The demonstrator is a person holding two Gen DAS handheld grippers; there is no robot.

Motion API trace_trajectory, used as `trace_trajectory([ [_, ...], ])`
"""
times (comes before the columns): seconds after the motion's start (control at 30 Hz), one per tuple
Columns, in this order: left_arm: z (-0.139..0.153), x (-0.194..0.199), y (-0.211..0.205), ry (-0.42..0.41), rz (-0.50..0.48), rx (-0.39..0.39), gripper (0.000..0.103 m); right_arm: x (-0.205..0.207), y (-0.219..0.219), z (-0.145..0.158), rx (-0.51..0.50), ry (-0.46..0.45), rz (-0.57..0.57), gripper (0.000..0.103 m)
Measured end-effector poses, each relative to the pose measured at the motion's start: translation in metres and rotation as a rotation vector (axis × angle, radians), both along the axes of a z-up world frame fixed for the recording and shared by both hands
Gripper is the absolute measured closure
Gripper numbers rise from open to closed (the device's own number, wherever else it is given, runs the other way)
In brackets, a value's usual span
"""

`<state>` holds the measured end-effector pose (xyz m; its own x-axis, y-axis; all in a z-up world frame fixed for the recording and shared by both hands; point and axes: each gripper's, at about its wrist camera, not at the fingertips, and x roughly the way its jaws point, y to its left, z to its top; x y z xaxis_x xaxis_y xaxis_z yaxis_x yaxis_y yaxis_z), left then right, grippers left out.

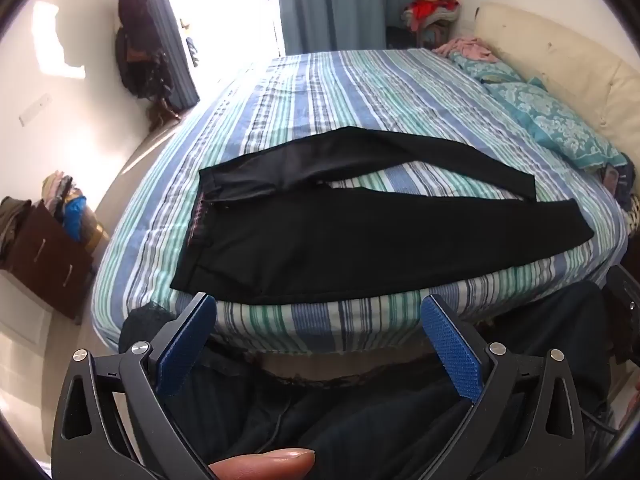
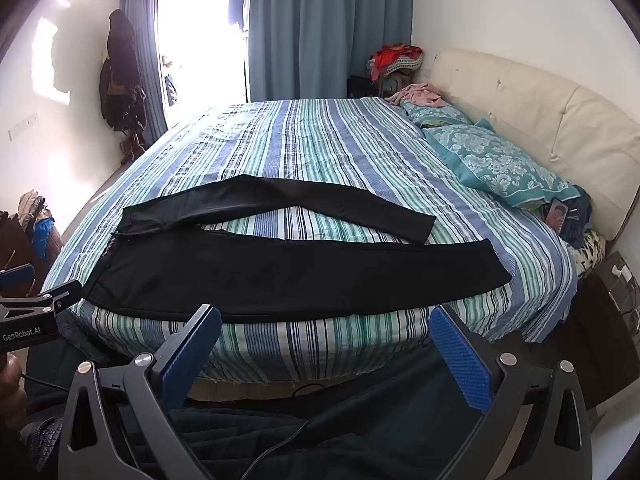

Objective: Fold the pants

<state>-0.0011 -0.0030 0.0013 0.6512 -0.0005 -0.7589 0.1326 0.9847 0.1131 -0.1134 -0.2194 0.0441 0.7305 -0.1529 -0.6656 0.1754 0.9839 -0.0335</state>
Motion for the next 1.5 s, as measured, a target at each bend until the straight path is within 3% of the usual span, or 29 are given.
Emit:
trace_trajectory([
  [0.07, 0.000, 0.001, 0.005, 0.014, 0.006, -0.027, 0.001, 0.000, 0.000, 0.001, 0.004, -0.008, 0.004, 0.000],
  [0.57, -0.005, 0.004, -0.003, 0.012, -0.001, 0.013, 0.000, 0.000, 0.006, 0.002, 0.057, -0.058, 0.018, 0.000],
  [1.5, -0.015, 0.007, -0.007, 0.045, 0.003, 0.040, 0.000, 0.007, 0.004, -0.012, 0.032, 0.013, 0.048, 0.000],
])
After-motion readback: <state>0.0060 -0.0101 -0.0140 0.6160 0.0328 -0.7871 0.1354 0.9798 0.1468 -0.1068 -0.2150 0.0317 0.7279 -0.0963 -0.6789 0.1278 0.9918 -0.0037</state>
